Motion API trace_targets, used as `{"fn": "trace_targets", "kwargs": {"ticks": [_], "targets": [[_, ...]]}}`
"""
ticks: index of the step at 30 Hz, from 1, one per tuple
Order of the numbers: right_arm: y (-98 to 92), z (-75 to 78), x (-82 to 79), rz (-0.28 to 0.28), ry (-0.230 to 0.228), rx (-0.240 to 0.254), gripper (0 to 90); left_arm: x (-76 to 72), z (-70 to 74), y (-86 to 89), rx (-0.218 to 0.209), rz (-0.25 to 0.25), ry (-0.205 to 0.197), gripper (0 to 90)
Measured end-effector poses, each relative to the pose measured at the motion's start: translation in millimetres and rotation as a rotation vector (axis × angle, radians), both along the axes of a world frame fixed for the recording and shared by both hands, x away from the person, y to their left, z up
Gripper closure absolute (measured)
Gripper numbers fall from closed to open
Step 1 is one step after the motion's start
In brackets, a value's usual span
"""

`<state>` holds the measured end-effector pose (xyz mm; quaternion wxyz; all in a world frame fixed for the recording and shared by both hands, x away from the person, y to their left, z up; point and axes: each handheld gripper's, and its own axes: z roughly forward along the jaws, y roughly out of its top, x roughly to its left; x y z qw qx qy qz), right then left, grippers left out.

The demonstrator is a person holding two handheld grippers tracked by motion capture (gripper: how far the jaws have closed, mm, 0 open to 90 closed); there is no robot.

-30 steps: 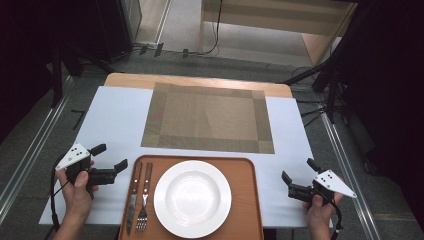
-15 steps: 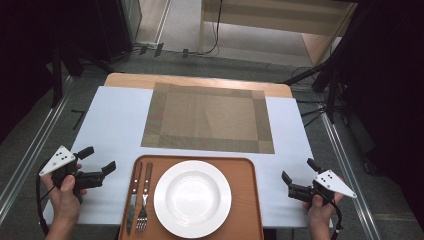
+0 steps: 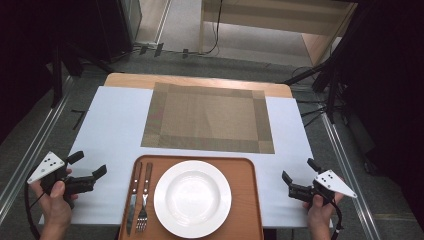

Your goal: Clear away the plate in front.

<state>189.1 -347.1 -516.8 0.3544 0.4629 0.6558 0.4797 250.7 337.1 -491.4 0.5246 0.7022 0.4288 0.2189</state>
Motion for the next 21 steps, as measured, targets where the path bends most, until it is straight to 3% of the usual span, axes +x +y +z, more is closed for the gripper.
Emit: {"fn": "trace_targets", "kwargs": {"ticks": [6, 21], "targets": [[-0.1, 0.0, 0.0, 0.0, 0.001, 0.003, 0.0, -3.0, -3.6, 4.2, -0.028, 0.013, -0.01, 0.0], [-0.1, 0.0, -0.1, -0.006, -0.003, 0.005, 0.0, 0.3, -7.4, 0.3, -0.026, 0.005, -0.004, 0.0]]}}
